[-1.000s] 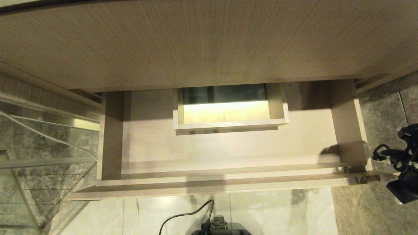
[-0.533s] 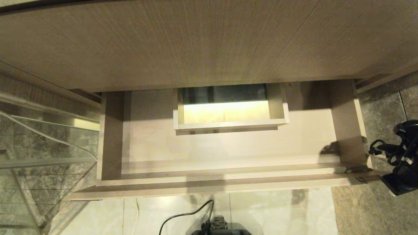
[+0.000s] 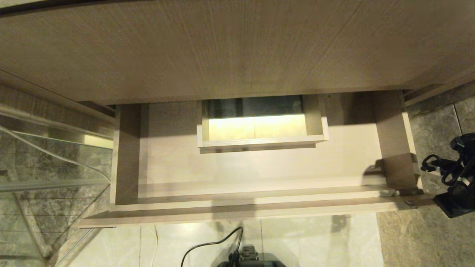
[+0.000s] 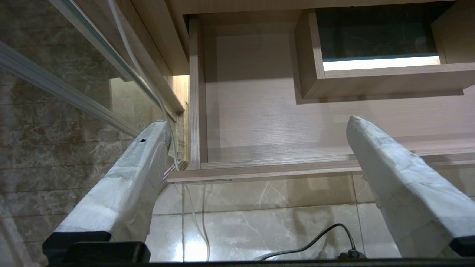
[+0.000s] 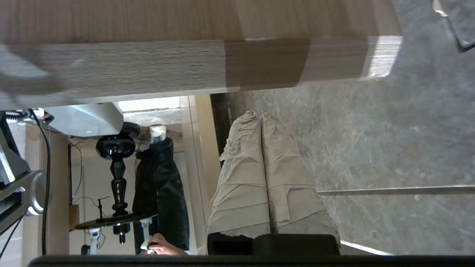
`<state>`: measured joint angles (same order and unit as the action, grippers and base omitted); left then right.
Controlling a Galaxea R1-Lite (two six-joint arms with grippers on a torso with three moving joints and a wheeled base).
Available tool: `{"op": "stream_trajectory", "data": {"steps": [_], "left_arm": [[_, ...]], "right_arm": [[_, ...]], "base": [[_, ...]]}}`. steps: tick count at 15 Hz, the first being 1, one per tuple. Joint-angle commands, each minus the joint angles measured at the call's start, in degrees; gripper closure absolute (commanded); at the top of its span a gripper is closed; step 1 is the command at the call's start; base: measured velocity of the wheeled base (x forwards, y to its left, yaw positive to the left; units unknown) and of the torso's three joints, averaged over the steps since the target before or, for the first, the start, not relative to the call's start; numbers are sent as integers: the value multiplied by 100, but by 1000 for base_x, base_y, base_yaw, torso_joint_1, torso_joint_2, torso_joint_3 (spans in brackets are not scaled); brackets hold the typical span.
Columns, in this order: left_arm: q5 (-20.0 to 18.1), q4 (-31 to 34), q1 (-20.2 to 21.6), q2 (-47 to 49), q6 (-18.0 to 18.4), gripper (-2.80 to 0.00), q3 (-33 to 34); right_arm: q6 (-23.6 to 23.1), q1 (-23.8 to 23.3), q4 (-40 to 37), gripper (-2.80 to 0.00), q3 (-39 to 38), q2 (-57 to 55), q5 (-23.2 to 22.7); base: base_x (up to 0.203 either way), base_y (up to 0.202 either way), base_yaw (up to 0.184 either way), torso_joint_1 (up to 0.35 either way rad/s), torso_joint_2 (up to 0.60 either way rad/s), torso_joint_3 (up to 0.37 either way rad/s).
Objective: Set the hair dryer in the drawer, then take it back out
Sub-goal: Close the drawer
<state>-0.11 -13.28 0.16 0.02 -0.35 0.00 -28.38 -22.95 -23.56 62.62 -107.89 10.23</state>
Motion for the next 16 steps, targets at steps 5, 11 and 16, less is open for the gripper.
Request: {"op": "stream_trajectory", "data": {"steps": [5, 11, 16], "left_arm": [[2, -8, 2, -2, -2, -280, 229], [2, -8, 2, -2, -9, -280, 229], [2, -8, 2, -2, 0, -280, 229]], "right_arm": [[142, 2, -64, 0, -86, -50, 3], [162, 2, -21, 0, -216, -151, 6], [244, 2, 306, 0, -127, -292, 4]], "base": [[0, 0, 0, 0, 0, 0], [0, 0, 0, 0, 0, 0], [0, 0, 0, 0, 0, 0]]}}
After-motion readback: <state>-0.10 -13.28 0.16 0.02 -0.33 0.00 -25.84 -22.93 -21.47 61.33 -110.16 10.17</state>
